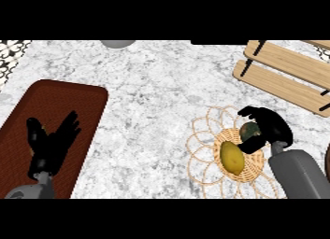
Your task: Pick the squash from the placemat and place it in the tiered shelf
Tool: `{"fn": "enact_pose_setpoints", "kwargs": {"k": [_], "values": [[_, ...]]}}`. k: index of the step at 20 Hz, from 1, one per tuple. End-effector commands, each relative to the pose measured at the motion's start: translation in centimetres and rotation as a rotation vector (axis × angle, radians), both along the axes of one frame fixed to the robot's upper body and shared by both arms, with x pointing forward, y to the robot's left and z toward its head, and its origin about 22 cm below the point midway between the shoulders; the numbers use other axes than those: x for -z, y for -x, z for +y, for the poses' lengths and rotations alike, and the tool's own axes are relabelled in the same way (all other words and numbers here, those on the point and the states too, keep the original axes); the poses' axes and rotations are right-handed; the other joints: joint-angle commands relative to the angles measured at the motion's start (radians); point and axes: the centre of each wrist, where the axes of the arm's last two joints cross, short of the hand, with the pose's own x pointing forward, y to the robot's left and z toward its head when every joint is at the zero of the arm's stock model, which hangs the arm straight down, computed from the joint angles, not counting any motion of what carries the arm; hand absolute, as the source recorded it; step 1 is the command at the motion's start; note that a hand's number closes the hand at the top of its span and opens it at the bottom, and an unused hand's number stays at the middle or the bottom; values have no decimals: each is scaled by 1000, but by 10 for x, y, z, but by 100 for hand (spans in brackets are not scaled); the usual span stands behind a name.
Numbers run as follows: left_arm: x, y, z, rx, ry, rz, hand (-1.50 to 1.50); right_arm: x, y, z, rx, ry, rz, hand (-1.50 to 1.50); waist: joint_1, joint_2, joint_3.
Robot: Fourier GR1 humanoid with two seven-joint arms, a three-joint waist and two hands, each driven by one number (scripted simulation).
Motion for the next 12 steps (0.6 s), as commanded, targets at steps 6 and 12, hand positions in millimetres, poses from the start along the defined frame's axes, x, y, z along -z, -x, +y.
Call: {"fn": "enact_pose_setpoints", "kwargs": {"k": [6, 12], "values": [[6, -5, 5, -8, 21, 7, 0, 14, 10, 8, -97, -83, -38, 150, -8, 5, 5], [-9, 7, -15, 2, -4, -2, 0, -4, -11, 42, 39, -165, -70, 150, 2, 3, 6]]}}
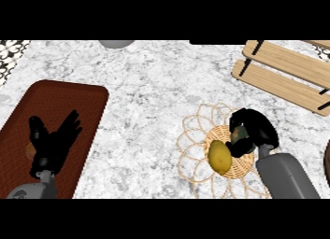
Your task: Pick the squash from the placemat and place it in the tiered shelf
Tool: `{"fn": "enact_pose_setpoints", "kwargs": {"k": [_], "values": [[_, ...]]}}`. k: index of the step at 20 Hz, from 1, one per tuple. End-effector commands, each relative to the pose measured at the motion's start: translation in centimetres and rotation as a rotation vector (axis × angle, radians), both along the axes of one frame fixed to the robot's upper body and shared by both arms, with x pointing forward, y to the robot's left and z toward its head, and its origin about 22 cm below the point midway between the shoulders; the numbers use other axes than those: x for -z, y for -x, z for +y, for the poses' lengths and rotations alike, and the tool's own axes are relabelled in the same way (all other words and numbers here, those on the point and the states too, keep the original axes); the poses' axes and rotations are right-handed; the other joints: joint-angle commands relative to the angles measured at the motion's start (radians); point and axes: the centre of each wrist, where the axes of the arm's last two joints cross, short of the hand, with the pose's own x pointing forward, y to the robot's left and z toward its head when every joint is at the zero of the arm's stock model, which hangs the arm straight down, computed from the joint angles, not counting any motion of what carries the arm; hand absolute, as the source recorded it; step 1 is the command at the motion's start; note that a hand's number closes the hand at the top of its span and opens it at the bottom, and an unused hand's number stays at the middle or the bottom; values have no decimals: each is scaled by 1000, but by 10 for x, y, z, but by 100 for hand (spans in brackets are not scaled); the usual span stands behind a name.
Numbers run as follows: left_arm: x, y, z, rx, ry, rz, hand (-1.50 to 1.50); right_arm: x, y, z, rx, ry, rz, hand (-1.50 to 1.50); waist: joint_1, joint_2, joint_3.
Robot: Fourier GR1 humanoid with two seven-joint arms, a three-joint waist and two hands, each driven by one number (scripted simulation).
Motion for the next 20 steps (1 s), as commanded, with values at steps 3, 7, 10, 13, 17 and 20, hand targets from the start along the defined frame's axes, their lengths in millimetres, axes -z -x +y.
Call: {"fn": "enact_pose_setpoints", "kwargs": {"k": [3, 7, 10, 13, 17, 20], "values": [[2, 5, 14, -3, 5, 2, 0, -23, -28, 63, 242, -69, 67, 150, 11, 5, 3], [2, 7, -11, 4, 19, 16, 0, -69, -26, 83, 279, -132, -117, 150, 3, 0, 3], [11, 12, 11, -11, -2, 18, 0, -117, -21, 86, 291, -91, -275, 150, -11, -3, 2], [-5, 4, 14, -15, 7, 12, 0, -156, -6, 98, 334, -70, -409, 150, -16, -6, 2], [15, 4, -7, -16, 13, 25, 0, -225, 3, 107, 457, -59, -510, 150, -17, -2, 1], [15, 13, 6, -6, 0, 11, 0, -254, 24, 89, 478, 12, -533, 150, -12, -2, 2]]}}
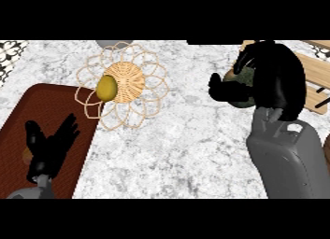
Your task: Pick the squash from the placemat and place it in the tiered shelf
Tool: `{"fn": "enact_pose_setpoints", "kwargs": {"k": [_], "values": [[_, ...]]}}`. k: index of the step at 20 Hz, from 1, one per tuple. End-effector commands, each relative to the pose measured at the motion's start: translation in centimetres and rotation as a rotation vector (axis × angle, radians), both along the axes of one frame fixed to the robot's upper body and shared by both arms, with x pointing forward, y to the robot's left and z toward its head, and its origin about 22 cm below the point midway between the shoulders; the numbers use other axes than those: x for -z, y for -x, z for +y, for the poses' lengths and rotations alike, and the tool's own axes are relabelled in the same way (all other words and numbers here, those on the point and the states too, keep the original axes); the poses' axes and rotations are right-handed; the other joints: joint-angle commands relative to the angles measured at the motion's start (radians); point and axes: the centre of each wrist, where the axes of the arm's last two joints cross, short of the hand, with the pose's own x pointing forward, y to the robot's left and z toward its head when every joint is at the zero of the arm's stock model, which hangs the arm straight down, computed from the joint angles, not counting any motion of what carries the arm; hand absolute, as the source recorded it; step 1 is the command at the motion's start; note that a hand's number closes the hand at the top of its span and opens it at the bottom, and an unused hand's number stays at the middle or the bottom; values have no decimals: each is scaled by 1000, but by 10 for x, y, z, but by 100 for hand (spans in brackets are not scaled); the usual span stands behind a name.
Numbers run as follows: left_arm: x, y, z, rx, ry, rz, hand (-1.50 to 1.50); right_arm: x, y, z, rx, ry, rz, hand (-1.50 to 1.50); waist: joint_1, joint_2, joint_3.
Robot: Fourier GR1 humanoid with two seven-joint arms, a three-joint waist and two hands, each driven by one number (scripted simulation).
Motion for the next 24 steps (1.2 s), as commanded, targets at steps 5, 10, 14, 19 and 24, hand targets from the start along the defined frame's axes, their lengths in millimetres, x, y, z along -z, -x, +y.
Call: {"fn": "enact_pose_setpoints", "kwargs": {"k": [5, 10, 14, 19, 24], "values": [[7, 3, 9, 10, 2, 2, 0, -70, 26, -38, 153, 27, -86, 150, 6, 6, 0], [-12, 0, -6, 33, 6, -3, 0, -132, 12, -84, 197, -47, -120, 150, 11, 4, 1], [2, -3, -10, 3, 2, -7, 0, -155, -5, -92, 238, -37, -150, 150, 15, 8, 0], [3, 5, -2, 19, 9, -4, 0, -169, -19, -127, 254, 0, -141, 150, 18, 8, 0], [-6, -2, 2, 30, 10, -16, 0, -171, -49, -173, 223, -32, -94, 150, 28, 12, 1]]}}
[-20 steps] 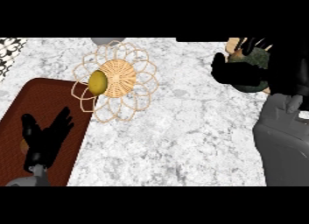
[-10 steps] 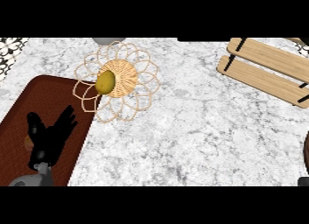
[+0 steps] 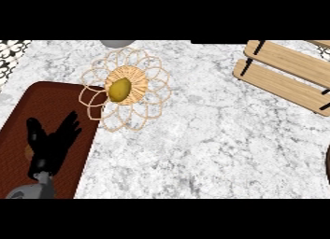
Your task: Pick the squash from the placemat and place it in the tiered shelf
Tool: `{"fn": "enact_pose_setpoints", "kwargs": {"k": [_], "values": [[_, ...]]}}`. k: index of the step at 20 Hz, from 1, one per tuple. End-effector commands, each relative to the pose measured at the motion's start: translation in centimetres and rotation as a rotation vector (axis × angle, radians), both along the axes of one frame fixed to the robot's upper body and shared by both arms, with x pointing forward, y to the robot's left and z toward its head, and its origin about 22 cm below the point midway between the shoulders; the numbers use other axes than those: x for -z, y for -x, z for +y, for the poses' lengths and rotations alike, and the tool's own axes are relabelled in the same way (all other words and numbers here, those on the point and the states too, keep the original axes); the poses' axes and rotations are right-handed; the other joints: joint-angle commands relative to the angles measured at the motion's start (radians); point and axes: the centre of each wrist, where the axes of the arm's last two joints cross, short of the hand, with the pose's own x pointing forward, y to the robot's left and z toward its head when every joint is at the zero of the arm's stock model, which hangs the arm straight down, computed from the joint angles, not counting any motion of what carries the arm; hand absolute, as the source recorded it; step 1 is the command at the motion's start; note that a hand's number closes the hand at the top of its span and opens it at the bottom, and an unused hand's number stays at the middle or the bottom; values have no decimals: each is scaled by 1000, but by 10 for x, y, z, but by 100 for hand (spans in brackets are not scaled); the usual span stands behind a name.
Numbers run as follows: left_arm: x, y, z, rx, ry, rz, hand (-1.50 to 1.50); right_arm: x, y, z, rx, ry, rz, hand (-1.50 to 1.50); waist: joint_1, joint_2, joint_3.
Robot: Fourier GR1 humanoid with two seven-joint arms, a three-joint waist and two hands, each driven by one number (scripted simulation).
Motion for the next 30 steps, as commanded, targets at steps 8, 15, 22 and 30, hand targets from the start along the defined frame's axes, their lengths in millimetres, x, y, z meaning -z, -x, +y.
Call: {"fn": "enact_pose_setpoints", "kwargs": {"k": [8, 15, 22, 30], "values": [[1, 17, -8, 6, 18, 11, 0, 22, -48, -34, -39, 56, 96, 150, 11, 2, 0], [-12, -8, -16, 9, -7, -18, 0, 46, -74, -51, -6, 58, 81, 150, 9, 4, 0], [3, -11, -9, -12, -1, -18, 0, 73, -83, -94, 3, 94, 85, 150, 12, 8, 0], [-3, -12, -4, 3, -16, 1, 0, 72, -92, -85, -74, 97, 62, 150, 6, 4, 0]]}}
